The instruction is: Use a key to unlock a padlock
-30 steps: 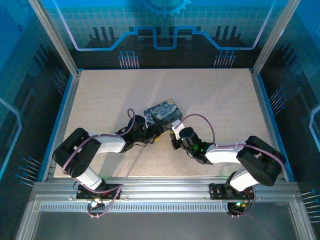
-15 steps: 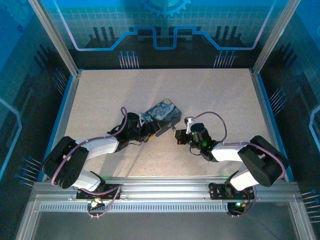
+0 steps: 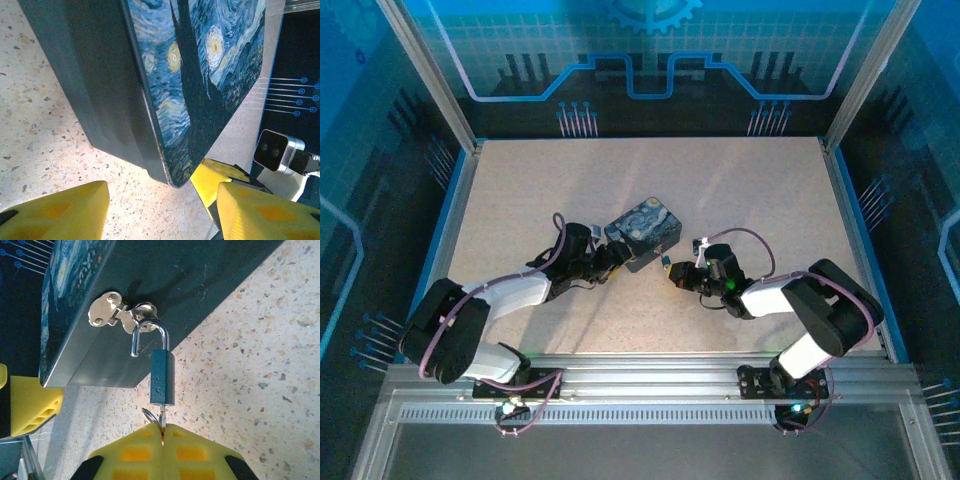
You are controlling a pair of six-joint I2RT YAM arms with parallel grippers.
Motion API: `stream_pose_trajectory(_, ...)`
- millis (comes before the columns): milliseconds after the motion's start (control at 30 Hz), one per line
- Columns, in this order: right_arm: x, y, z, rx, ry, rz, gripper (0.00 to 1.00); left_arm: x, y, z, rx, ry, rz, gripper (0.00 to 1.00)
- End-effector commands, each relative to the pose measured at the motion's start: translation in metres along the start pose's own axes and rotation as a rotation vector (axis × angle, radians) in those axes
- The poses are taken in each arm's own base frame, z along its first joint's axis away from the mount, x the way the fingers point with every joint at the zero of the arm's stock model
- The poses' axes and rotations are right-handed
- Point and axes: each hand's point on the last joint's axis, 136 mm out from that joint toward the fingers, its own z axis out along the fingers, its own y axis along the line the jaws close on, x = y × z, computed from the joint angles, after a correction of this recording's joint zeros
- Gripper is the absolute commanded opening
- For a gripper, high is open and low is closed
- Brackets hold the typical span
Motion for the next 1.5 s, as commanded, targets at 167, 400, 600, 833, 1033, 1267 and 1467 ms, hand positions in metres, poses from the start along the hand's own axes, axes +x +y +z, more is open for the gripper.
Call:
stream_pose_trajectory(167, 0.006, -0.010, 0.003, -0.012, 0.021, 0.059, 0.02, -0.009, -0.004, -0.008, 0.004, -0.024, 0.012, 0.61)
stream_pose_trajectory(400, 0.006, -0.012, 0.002, -0.010, 0.025, 0.068, 0.10, -0.013, -0.003, -0.009, -0.004, -0.029, 0.012, 0.62)
stream_pose_trajectory(600, 0.006, -0.018, -0.004, 0.020, 0.022, 0.057, 0.18, -0.018, 0.002, -0.010, -0.027, -0.036, 0.019, 0.64)
stream_pose_trajectory(833, 0.001, -0.020, -0.015, 0.049, 0.007, 0.025, 0.29, -0.021, 0.004, -0.009, -0.092, -0.008, 0.076, 0.66)
stream_pose_trajectory(1033, -0.004, -0.011, -0.023, 0.024, -0.016, -0.029, 0.44, -0.028, 0.001, -0.002, -0.113, -0.006, 0.103, 0.67)
stream_pose_trajectory(1267, -0.011, -0.002, -0.033, 0.002, -0.048, -0.064, 0.73, -0.035, 0.001, 0.014, -0.138, 0.017, 0.113, 0.67)
stream_pose_trajectory(1467, -0.013, 0.007, -0.036, -0.033, -0.052, -0.096, 0.85, -0.029, 0.018, 0.015, -0.204, 0.035, 0.139, 0.65)
